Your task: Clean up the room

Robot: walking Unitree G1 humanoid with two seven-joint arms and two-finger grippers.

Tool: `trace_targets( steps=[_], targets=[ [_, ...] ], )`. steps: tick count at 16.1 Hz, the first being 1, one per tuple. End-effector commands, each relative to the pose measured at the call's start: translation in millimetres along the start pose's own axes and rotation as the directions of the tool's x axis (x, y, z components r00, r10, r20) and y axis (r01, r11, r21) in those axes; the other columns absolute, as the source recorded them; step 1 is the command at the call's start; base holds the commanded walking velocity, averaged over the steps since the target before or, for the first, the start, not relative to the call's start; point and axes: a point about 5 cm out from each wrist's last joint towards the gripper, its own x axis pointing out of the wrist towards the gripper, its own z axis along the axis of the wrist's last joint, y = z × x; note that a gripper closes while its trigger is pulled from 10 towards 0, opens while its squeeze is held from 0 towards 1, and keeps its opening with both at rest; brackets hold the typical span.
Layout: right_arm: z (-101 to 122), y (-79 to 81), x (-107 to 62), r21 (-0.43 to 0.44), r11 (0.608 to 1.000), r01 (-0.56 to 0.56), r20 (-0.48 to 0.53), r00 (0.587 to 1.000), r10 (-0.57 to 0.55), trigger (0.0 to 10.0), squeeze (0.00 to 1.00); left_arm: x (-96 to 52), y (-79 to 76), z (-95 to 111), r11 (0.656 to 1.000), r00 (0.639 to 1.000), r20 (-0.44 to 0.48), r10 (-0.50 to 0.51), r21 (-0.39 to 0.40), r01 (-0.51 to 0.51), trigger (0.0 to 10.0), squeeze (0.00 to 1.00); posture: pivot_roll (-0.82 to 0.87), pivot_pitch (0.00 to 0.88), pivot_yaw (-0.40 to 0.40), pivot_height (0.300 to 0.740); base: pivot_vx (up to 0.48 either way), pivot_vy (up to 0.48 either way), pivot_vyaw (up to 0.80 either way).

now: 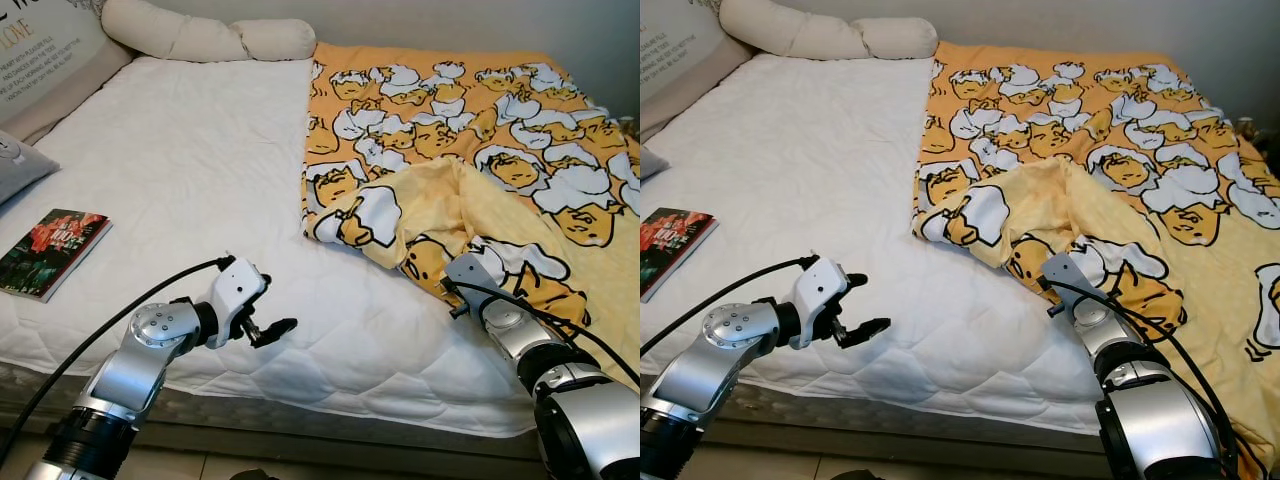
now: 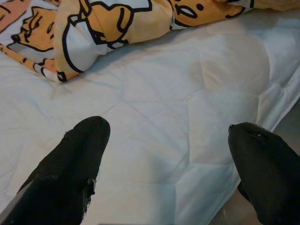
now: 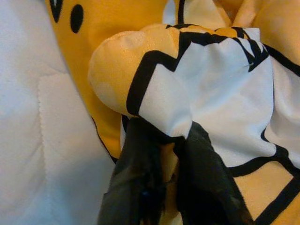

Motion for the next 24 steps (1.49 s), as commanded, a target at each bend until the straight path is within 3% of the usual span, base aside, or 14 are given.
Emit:
trace_targets(
  steps=[1, 4, 5, 6, 7, 8, 9, 10, 12, 13, 14, 15, 16, 24],
  targets=[
    [3.1, -0.8, 0.0, 0.043, 0.999, -0.022, 0.017, 1.0, 0.021, 0.0, 0.0, 0.9, 3.0, 3.7, 1.0, 1.0, 0.011, 0.001, 0.01, -0.001, 10.0, 0.0, 0.04, 0.0, 0.033, 0.74, 0.0, 0.0, 0.0],
    [17.0, 12.4, -2.6, 0.203, 0.933, -0.298, 0.176, 0.948, 0.265, 0.0, 0.0, 5.2, 2.0, 5.3, 1.0, 1.0, 0.023, 0.005, 0.002, -0.005, 10.0, 0.0, 0.03, 0.0, 0.028, 0.74, 0.0, 0.0, 0.0],
    [20.8, 24.8, -7.7, 0.155, 0.861, -0.485, 0.268, 0.859, 0.436, 0.0, 0.0, 4.8, 1.1, 3.8, 1.0, 1.0, 0.022, 0.007, -0.003, -0.007, 10.0, 0.0, 0.02, 0.0, 0.023, 0.74, 0.0, 0.0, 0.0],
    [22.0, 37.2, -15.3, 0.078, 0.757, -0.649, 0.338, 0.732, 0.592, 0.0, 0.0, 3.8, 0.1, 1.5, 1.0, 1.0, 0.019, 0.008, -0.009, -0.007, 10.0, 0.0, 0.02, 0.0, 0.023, 0.74, 0.0, 0.0, 0.0],
    [21.1, 41.3, -18.5, 0.05, 0.714, -0.698, 0.354, 0.681, 0.641, 0.0, 0.0, 3.5, -0.3, 0.6, 1.0, 1.0, 0.018, 0.008, -0.01, -0.007, 10.0, 0.0, 0.02, 0.0, 0.023, 0.74, 0.0, 0.0, 0.0],
    [16.7, 49.3, -26.7, -0.015, 0.603, -0.798, 0.363, 0.557, 0.747, 0.0, 0.0, 3.4, -0.8, 0.0, 1.0, 1.0, 0.016, 0.006, -0.011, -0.006, 10.0, 0.0, 0.02, 0.0, 0.028, 0.74, 0.0, 0.0, 0.0],
    [3.8, 62.6, -44.2, -0.119, 0.398, -0.91, 0.308, 0.347, 0.886, 0.0, 0.0, 3.8, -1.2, 0.2, 1.0, 1.0, 0.015, 0.0, -0.011, 0.0, 10.0, 0.0, 0.02, 0.0, 0.031, 0.74, 0.0, 0.0, 0.0],
    [-11.6, 73.3, -59.6, -0.184, 0.233, -0.955, 0.207, 0.194, 0.959, 0.0, 0.0, 4.5, -1.3, 1.1, 1.0, 1.0, 0.016, -0.005, -0.01, 0.005, 10.0, 0.0, 0.01, 0.0, 0.035, 0.74, 0.0, 0.0, 0.0],
    [-35.2, 81.3, -68.3, -0.227, 0.134, -0.965, 0.064, 0.122, 0.99, 0.0, 0.0, 6.2, -1.0, 2.8, 1.0, 1.0, 0.018, -0.007, -0.007, 0.008, 10.0, 0.0, 0.01, 0.0, 0.035, 0.74, 0.0, 0.0, 0.0],
    [-40.6, 82.4, -65.1, -0.234, 0.169, -0.957, 0.047, 0.163, 0.986, 0.7, 0.0, 6.9, -1.0, 3.4, 1.0, 1.0, 0.02, -0.008, -0.006, 0.009, 10.0, 0.0, 0.01, 0.0, 0.035, 0.74, 0.0, 0.0, 0.0],
    [-39.6, 81.8, -62.7, -0.248, 0.217, -0.944, 0.061, 0.208, 0.976, 4.8, 0.0, 7.0, -0.9, 3.7, 1.0, 1.0, 0.02, -0.009, -0.005, 0.009, 10.0, 0.0, 0.01, 0.0, 0.04, 0.74, 0.0, 0.0, 0.0],
    [-32.5, 81.0, -57.2, -0.201, 0.314, -0.928, 0.13, 0.292, 0.947, 10.0, 0.0, 7.1, -0.8, 3.8, 1.0, 1.0, 0.019, -0.01, -0.001, 0.01, 10.0, 0.0, 0.01, 0.0, 0.043, 0.74, 0.0, 0.0, 0.0],
    [-26.7, 78.3, -54.7, -0.178, 0.348, -0.92, 0.162, 0.321, 0.933, 10.0, 1.0, 7.3, -0.6, 3.8, 1.0, 1.0, 0.017, -0.011, 0.001, 0.011, 10.0, 0.0, 0.01, 0.0, 0.046, 0.74, 0.0, 0.0, 0.0],
    [-14.6, 52.7, -60.9, -0.182, 0.273, -0.945, 0.205, 0.235, 0.95, 10.0, 1.0, 7.5, -0.6, 2.7, 1.0, 1.0, 0.012, -0.022, 0.008, 0.022, 10.0, 0.0, 0.01, 0.0, 0.052, 0.74, 0.0, 0.0, 0.0]
  ],
)
